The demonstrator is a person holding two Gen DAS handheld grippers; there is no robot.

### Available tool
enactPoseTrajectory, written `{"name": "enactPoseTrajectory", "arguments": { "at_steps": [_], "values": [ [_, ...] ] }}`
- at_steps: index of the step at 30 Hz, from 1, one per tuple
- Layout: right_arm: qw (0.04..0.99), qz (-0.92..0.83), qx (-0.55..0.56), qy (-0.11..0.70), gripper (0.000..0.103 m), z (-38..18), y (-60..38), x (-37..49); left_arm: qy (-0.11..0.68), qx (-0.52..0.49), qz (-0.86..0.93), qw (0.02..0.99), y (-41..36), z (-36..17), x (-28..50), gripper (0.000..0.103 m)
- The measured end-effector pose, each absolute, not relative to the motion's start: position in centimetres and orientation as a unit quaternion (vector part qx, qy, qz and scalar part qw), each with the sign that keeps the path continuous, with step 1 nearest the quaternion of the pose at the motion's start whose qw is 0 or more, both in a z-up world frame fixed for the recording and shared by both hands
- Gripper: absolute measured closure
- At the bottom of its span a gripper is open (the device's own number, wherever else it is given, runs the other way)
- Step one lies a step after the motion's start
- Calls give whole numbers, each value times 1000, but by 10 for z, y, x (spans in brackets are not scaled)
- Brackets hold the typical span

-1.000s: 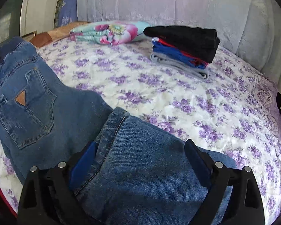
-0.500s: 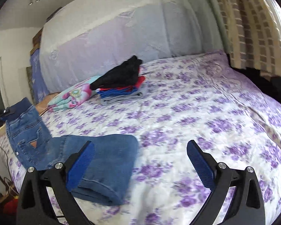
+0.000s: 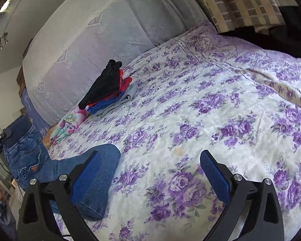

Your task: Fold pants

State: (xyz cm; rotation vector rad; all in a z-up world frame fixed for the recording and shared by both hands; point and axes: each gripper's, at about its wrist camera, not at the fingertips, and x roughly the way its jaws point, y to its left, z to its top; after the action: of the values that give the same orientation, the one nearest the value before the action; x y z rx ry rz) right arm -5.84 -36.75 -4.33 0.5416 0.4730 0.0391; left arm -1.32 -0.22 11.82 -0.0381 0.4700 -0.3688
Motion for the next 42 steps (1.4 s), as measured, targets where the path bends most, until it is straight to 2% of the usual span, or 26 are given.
{"name": "enactPoseTrajectory", "arguments": {
  "at_steps": [5, 12, 15, 20, 24, 28, 30, 34, 36, 41, 42],
  "values": [
    [928, 27, 295, 227, 4, -50, -379, -58, 238, 29, -259, 936, -76, 114, -11, 80],
    [927, 37, 300, 224, 4, -52, -382, -57, 333, 110, -339, 873, -165, 29, -17, 80],
    [926, 40, 303, 224, 4, -52, -383, -58, 355, 98, -346, 863, -163, 16, -14, 79],
    [926, 41, 302, 224, 4, -52, -383, -57, 345, 38, -363, 865, -140, 48, -18, 74],
    [927, 38, 297, 226, 4, -52, -382, -56, 303, 25, -312, 900, -116, 74, -14, 58],
    [927, 37, 295, 228, 4, -52, -381, -56, 336, 37, -306, 890, -117, 55, -6, 57],
    [928, 35, 293, 228, 4, -53, -380, -56, 349, 99, -281, 888, -135, 27, -7, 55],
    [928, 36, 291, 230, 4, -53, -380, -55, 326, 152, -247, 900, -154, -24, -4, 52],
    [928, 35, 290, 231, 4, -53, -381, -55, 319, 153, -245, 903, -155, -21, -6, 53],
    [932, 16, 270, 242, 4, -47, -374, -56, 326, 52, -270, 905, -113, 12, 0, 53],
    [935, 6, 262, 241, 4, -44, -371, -57, 309, 51, -251, 916, -102, 21, -2, 49]
  ]
}}
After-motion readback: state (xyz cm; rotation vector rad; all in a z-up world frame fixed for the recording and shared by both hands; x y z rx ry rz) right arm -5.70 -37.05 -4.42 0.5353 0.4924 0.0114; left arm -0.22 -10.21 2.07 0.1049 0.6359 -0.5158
